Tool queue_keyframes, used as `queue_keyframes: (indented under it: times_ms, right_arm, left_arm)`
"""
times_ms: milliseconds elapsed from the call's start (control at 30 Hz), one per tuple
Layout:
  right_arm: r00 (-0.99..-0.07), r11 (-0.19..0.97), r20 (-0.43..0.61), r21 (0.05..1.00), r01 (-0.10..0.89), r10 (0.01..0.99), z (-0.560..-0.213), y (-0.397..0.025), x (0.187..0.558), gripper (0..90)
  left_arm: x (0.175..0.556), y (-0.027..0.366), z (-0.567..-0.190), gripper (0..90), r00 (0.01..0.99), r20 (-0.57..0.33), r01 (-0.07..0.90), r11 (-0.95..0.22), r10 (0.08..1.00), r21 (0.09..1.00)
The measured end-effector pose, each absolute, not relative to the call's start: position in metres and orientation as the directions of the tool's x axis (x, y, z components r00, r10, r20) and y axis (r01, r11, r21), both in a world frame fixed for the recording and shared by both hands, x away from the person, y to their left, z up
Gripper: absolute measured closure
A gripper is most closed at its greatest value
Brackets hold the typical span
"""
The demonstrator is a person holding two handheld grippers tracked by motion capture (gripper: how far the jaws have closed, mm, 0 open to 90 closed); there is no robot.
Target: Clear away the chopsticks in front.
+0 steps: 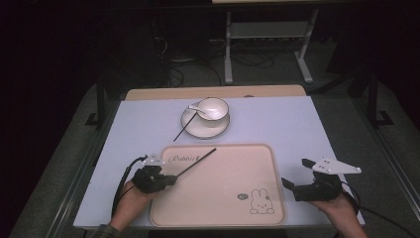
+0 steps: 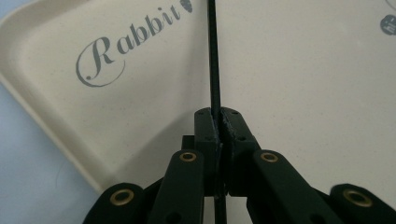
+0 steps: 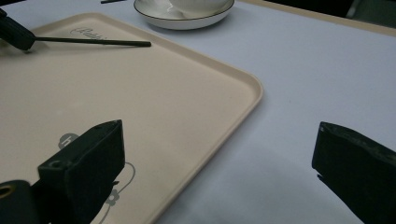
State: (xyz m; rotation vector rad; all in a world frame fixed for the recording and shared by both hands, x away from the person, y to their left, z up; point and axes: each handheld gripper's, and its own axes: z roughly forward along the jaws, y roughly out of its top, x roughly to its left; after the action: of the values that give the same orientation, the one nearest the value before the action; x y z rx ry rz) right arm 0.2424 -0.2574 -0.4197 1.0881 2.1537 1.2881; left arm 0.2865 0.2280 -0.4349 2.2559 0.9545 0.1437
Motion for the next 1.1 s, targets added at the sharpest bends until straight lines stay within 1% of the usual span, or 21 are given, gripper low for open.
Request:
queue_keyframes:
  times_ms: [667, 833, 900, 967, 1000, 1100]
  right_arm:
    - [-0.615, 0.267, 0.051, 0.870, 0.414, 0.787, -0.419, -0.257, 0.242, 1.8]
    - [-0.615, 0.267, 0.051, 0.870, 0.414, 0.787, -0.419, -0.257, 0.242, 1.8]
    - [-0.614, 0.267, 0.052, 0.870, 0.415, 0.787, -0.419, -0.257, 0.242, 1.8]
    - [-0.614, 0.265, 0.053, 0.871, 0.415, 0.787, -0.419, -0.257, 0.242, 1.8]
    - [-0.614, 0.265, 0.053, 0.871, 0.415, 0.787, -0.419, -0.257, 0.242, 1.8]
    - [-0.613, 0.263, 0.054, 0.871, 0.414, 0.788, -0.419, -0.257, 0.242, 1.8]
  left_arm:
    - [0.287, 0.226, -0.437, 83.3, 0.730, -0.163, 0.601, -0.509, 0.664, 0.616]
    - [0.290, 0.225, -0.430, 84.0, 0.731, -0.154, 0.586, -0.496, 0.665, 0.641]
    - [0.299, 0.223, -0.423, 86.9, 0.734, -0.153, 0.575, -0.485, 0.662, 0.660]
    - [0.308, 0.222, -0.417, 87.5, 0.733, -0.137, 0.563, -0.480, 0.667, 0.673]
    - [0.308, 0.222, -0.417, 87.2, 0.733, -0.137, 0.563, -0.480, 0.667, 0.673]
    - [0.332, 0.220, -0.409, 82.3, 0.710, -0.124, 0.563, -0.453, 0.693, 0.692]
